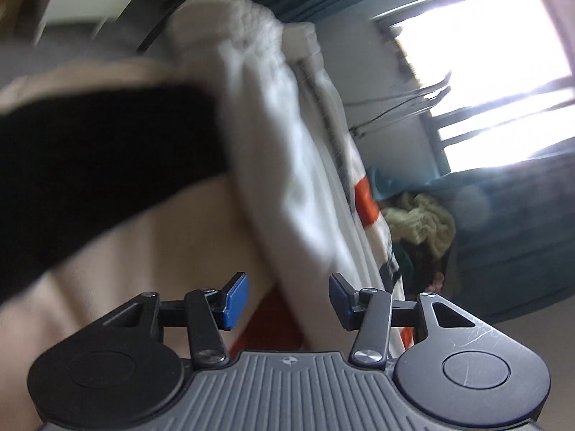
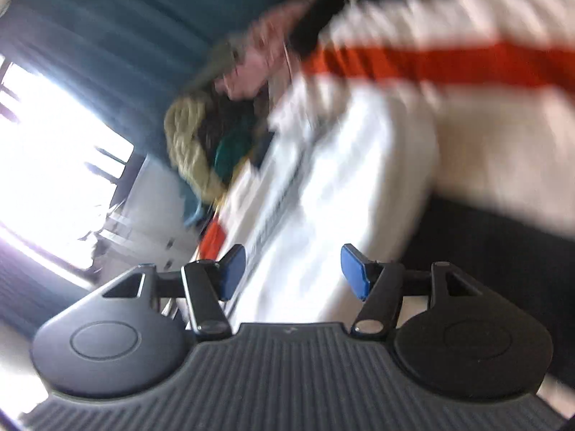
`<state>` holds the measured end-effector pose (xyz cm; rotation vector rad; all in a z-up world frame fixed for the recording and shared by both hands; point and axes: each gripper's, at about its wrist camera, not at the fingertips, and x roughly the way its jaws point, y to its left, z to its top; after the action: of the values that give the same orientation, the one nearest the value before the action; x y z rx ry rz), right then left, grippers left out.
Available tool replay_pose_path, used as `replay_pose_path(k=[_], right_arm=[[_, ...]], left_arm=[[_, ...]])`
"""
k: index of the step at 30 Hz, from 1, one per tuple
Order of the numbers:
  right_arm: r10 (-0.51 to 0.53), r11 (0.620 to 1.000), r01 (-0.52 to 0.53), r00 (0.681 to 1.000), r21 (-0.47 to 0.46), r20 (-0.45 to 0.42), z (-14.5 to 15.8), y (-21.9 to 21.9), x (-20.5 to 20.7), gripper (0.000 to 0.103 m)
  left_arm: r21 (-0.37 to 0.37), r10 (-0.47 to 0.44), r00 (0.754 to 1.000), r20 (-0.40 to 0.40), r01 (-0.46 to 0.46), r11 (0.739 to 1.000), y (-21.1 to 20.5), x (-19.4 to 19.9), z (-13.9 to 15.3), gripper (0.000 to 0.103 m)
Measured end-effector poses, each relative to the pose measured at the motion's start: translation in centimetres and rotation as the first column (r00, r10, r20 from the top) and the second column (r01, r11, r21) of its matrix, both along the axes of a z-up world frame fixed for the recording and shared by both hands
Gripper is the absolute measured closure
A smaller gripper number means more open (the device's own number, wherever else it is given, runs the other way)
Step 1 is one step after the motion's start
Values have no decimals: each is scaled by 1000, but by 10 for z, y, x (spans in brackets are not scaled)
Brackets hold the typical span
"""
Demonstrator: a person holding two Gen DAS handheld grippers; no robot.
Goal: Fold clothes
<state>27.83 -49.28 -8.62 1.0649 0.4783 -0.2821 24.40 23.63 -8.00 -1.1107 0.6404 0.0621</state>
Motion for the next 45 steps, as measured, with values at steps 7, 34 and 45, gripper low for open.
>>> replay_pose_path(k=[7,34,45], right_arm=[[88,978,-86,996,192,-4,-32,3,-30,42],[-119,980,131,989,-151,88,-70,-40,68,91],[-140,977,154,985,-149,100,-31,-51,-15,93]], left_arm=[[-65,56,998,3,-56,996,9,-8,-18,40],[108,303,947,106,-314,943,40,67,-28,90],[-27,281,950,135,-280,960,51,9,-14,93]])
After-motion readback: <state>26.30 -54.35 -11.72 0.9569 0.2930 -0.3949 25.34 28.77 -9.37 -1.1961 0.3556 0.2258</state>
